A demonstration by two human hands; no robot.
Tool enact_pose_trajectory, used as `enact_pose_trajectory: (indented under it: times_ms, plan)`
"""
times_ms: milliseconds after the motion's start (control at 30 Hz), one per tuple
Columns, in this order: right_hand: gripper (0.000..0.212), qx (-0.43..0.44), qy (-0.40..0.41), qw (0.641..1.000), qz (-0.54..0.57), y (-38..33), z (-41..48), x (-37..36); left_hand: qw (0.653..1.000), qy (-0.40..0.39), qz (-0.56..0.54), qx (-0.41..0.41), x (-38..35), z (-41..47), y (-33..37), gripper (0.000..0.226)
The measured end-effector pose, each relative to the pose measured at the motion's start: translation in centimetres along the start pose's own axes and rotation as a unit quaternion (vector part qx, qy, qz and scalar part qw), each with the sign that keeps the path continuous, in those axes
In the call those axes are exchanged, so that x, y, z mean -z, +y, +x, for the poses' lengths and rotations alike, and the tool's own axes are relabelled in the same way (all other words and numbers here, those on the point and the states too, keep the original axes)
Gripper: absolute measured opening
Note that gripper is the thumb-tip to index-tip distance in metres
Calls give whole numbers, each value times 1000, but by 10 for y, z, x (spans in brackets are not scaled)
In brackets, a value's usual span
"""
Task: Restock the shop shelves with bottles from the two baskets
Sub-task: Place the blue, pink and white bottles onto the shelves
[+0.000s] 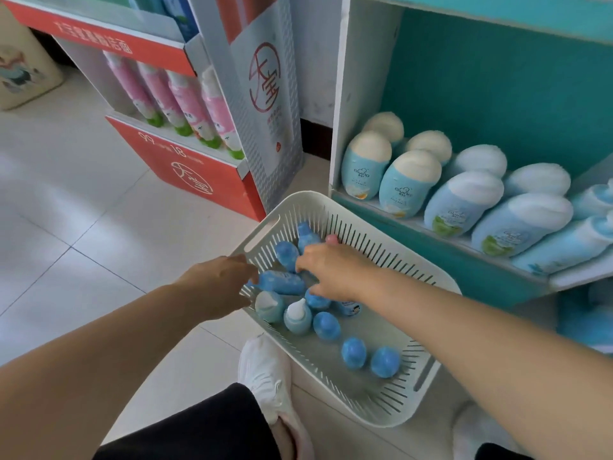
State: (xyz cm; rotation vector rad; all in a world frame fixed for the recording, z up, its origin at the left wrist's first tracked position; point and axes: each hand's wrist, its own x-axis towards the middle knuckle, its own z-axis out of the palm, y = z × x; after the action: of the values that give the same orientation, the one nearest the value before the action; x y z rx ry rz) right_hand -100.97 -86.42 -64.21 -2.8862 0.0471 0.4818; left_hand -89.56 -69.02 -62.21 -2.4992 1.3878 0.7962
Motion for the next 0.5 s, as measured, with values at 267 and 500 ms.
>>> enact_pose_trajectory:
  times_ms: [267,500]
  plan:
    - [31,38,-119,989,-74,-40,25,-49,1000,-5,-27,-6,-10,0,-10,35]
    - [23,26,-152,985,-73,-29,37,-57,999,2,-43,7,-8,-2,-16,36]
